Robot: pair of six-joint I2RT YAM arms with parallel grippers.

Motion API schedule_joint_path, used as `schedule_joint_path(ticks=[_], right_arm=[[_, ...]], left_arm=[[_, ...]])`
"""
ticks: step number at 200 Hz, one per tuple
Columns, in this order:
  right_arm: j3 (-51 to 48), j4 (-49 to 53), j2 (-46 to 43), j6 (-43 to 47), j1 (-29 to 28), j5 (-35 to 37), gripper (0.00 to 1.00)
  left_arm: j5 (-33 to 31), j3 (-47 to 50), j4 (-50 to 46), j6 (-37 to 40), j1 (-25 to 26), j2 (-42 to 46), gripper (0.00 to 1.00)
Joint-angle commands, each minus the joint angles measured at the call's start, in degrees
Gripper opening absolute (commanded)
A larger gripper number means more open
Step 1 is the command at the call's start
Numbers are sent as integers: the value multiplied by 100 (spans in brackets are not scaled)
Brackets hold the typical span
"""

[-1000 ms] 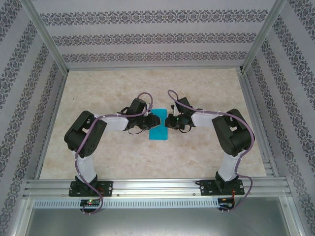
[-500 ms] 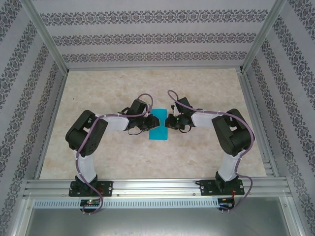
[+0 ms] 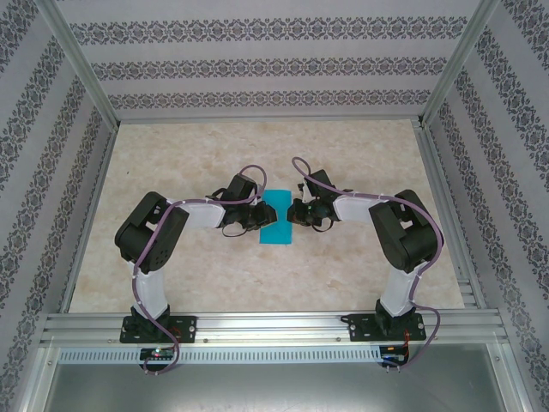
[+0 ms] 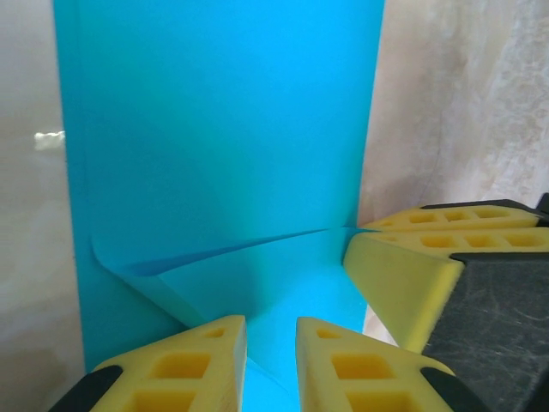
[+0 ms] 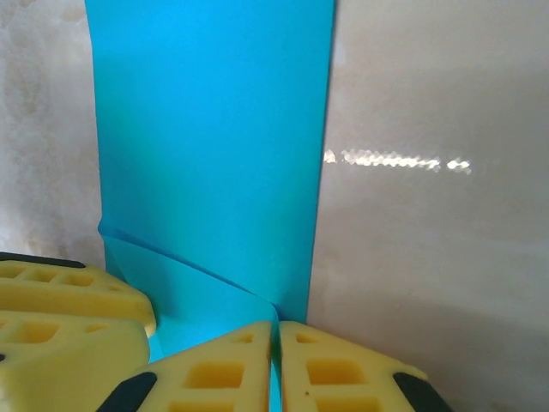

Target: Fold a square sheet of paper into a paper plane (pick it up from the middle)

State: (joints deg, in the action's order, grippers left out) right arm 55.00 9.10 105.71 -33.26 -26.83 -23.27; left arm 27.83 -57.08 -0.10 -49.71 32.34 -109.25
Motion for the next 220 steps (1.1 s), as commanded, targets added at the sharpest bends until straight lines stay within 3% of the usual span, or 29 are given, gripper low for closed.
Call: schedule_joint_path(ticks=[1, 89, 140, 178, 220], right_arm=[[157, 161, 75, 109, 55, -81, 13], [195, 301, -147, 152, 64, -57, 17], [249, 279, -15, 187, 64, -125, 9], [234, 255, 133, 201, 55, -126, 8], [231, 253, 187, 214, 55, -107, 8]], left_arm=[[-180, -156, -303, 146, 50, -141, 23], [-210, -190, -412, 151, 45, -192, 22], [-92, -173, -282, 142, 50, -75, 22], [200, -80, 198, 126, 54, 248, 23], [97, -226, -82, 300, 91, 157, 23]])
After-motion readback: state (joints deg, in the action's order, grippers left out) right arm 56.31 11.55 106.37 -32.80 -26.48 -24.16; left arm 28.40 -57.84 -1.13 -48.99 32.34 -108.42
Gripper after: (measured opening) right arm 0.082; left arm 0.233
